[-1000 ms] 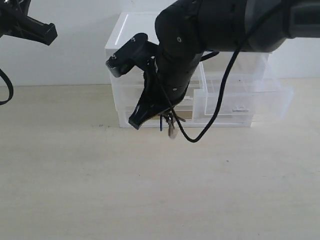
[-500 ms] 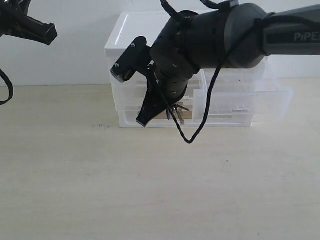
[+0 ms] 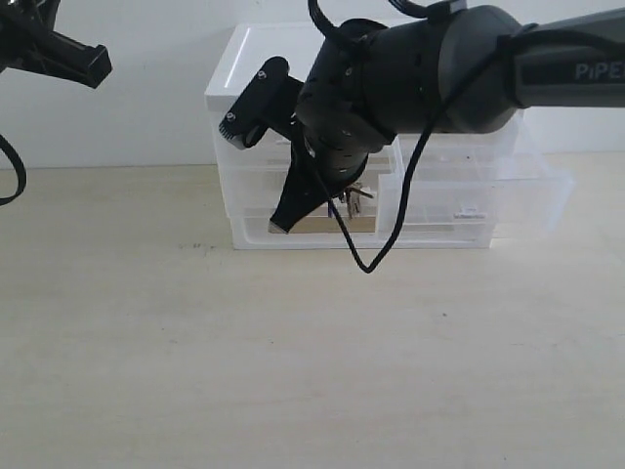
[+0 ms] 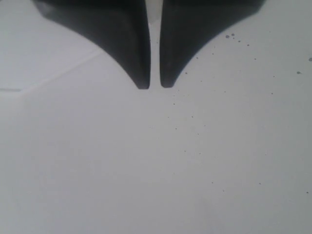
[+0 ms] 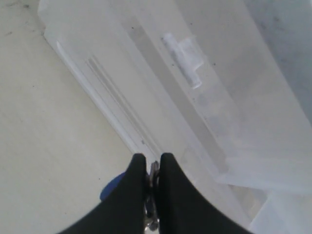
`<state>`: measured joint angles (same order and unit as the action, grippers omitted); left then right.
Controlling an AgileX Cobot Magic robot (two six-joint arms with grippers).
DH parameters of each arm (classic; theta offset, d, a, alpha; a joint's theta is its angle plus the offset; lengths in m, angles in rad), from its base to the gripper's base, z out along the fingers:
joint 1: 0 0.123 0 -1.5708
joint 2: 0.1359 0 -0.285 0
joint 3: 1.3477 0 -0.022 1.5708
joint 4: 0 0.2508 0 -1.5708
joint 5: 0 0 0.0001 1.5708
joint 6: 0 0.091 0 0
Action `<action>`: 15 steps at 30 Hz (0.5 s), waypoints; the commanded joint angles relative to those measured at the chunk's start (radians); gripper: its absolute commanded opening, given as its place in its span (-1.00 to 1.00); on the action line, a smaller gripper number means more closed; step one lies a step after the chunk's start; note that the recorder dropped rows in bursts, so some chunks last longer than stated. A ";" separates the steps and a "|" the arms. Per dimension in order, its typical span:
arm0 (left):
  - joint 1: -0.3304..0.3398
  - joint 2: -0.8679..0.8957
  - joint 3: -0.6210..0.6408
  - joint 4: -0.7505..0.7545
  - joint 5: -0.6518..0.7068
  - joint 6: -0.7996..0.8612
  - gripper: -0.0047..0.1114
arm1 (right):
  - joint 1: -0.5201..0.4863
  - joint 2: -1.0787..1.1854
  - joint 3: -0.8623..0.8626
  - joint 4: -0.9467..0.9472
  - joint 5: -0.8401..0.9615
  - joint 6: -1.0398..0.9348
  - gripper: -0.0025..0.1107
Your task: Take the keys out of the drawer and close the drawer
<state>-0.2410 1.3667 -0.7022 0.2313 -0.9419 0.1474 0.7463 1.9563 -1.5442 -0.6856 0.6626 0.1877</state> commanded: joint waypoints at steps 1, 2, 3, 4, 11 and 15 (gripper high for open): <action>0.000 -0.005 0.005 -0.012 -0.007 -0.017 -0.84 | 0.001 -0.005 -0.001 -0.019 0.006 0.013 -0.96; 0.000 -0.005 0.005 -0.012 -0.007 -0.017 -0.84 | 0.001 -0.005 -0.001 -0.019 0.006 0.013 -0.95; 0.000 -0.005 0.005 -0.012 -0.007 -0.017 -0.84 | 0.001 -0.005 -0.001 -0.019 0.006 0.013 -0.93; 0.000 -0.005 0.005 -0.012 -0.007 -0.017 -0.84 | 0.001 -0.005 -0.001 -0.019 0.006 0.013 -0.87; 0.000 -0.005 0.005 -0.012 -0.007 -0.017 -0.84 | 0.001 -0.005 -0.001 -0.019 0.006 0.024 -0.15; 0.000 -0.005 0.005 -0.012 -0.007 -0.017 -0.84 | 0.003 -0.010 -0.001 -0.019 0.038 0.038 -0.30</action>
<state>-0.2410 1.3667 -0.7022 0.2313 -0.9419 0.1421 0.7463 1.9563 -1.5442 -0.6964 0.6756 0.2155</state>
